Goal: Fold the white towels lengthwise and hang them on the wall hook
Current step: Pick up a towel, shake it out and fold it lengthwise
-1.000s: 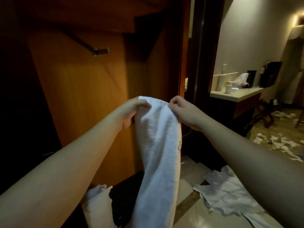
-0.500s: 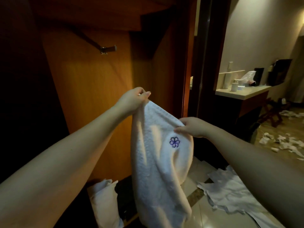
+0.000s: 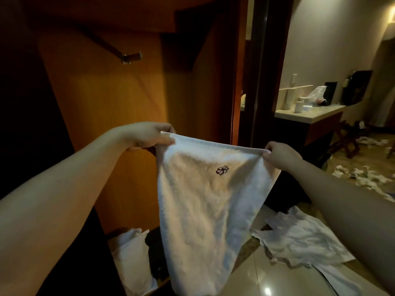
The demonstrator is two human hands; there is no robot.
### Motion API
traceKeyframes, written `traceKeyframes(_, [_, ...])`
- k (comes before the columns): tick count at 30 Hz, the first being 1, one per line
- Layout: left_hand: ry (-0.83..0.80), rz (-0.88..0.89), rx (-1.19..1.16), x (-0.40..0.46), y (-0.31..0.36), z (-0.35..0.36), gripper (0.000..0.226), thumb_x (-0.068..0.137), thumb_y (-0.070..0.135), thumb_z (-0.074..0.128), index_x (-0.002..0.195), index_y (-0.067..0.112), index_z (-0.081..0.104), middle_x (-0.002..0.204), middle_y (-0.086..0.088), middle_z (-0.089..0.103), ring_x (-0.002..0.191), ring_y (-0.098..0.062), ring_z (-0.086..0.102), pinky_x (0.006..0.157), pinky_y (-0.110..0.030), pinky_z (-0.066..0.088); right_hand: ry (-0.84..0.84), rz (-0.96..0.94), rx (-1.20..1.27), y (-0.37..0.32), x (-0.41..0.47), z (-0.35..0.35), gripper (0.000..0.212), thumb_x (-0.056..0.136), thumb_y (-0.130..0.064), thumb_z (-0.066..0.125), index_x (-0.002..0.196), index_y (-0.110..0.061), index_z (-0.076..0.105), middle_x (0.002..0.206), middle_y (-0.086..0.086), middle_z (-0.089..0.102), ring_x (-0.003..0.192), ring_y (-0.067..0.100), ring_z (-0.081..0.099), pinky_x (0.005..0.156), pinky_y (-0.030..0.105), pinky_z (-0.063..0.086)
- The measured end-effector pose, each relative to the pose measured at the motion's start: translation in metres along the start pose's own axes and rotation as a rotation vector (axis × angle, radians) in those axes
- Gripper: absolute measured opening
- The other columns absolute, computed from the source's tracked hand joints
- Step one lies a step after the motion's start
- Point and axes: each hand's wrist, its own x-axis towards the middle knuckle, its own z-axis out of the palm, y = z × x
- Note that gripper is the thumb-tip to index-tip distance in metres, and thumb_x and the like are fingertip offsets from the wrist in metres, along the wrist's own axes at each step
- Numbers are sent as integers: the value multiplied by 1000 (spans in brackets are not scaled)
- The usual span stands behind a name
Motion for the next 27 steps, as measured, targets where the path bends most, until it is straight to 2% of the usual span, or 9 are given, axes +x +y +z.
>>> traceKeyframes(2, [-70, -39, 3, 2, -8, -4, 3, 99, 17, 62, 100, 16, 65, 96, -17, 73, 89, -33, 72, 83, -56, 59, 0, 14, 37, 4, 0, 2, 27, 98, -31, 52, 119, -17, 62, 96, -2, 59, 88, 18, 59, 65, 33, 45])
traceKeyframes(6, [77, -56, -168, 12, -20, 7, 4, 97, 11, 63, 95, 8, 64, 92, -16, 74, 82, -25, 75, 67, -35, 61, 80, 80, 141, -1, -3, 3, 27, 100, -34, 49, 118, -18, 60, 88, -3, 57, 78, 15, 57, 57, 29, 39])
traceKeyframes(9, [218, -102, -307, 18, -27, 16, 12, 91, 11, 71, 100, 6, 66, 90, -12, 75, 77, -20, 75, 66, -33, 59, 70, 121, 213, -3, -8, 1, 22, 98, -33, 50, 110, -18, 61, 82, -3, 56, 71, 14, 55, 55, 28, 38])
traceKeyframes(13, [343, -263, -704, 21, -31, 39, 16, 87, 7, 73, 99, 5, 63, 78, -9, 74, 60, -18, 72, 53, -31, 57, -130, 179, 564, -20, -15, -9, 13, 90, -18, 56, 95, -12, 67, 75, 8, 60, 60, 20, 54, 52, 29, 40])
traceKeyframes(15, [359, -309, -847, 20, -29, 55, 14, 87, 9, 74, 96, 6, 64, 65, -5, 73, 55, -16, 70, 51, -30, 56, -252, 222, 788, -33, -26, -17, 15, 93, -19, 62, 105, -26, 65, 87, 5, 66, 68, 17, 59, 55, 28, 45])
traceKeyframes(18, [372, -277, -971, 17, -20, 76, 10, 87, 11, 75, 91, 6, 67, 65, -3, 74, 55, -15, 71, 51, -29, 58, -422, 165, 1150, -49, -39, -22, 27, 95, -15, 60, 115, -31, 70, 75, -1, 70, 52, 7, 52, 43, 19, 36])
traceKeyframes(20, [365, -210, -972, 14, -10, 88, 6, 89, 10, 72, 90, 7, 67, 68, -3, 75, 59, -15, 72, 58, -30, 61, -467, 84, 1280, -60, -48, -23, 26, 95, -13, 58, 107, -25, 78, 74, 2, 66, 49, 8, 48, 39, 17, 32])
traceKeyframes(24, [261, -4, -834, 4, 9, 103, 16, 96, 3, 59, 107, 3, 69, 91, -8, 78, 83, -20, 73, 83, -36, 59, -555, -186, 1177, -84, -77, -32, 29, 86, -14, 59, 98, -32, 79, 84, -5, 73, 68, 4, 68, 50, 18, 44])
traceKeyframes(27, [154, 96, -769, -7, 16, 108, 22, 100, 6, 55, 118, 3, 66, 103, -11, 76, 91, -21, 73, 76, -30, 56, -457, -366, 874, -98, -92, -36, 35, 76, -23, 68, 99, -49, 70, 91, -16, 71, 74, -5, 65, 59, 17, 48])
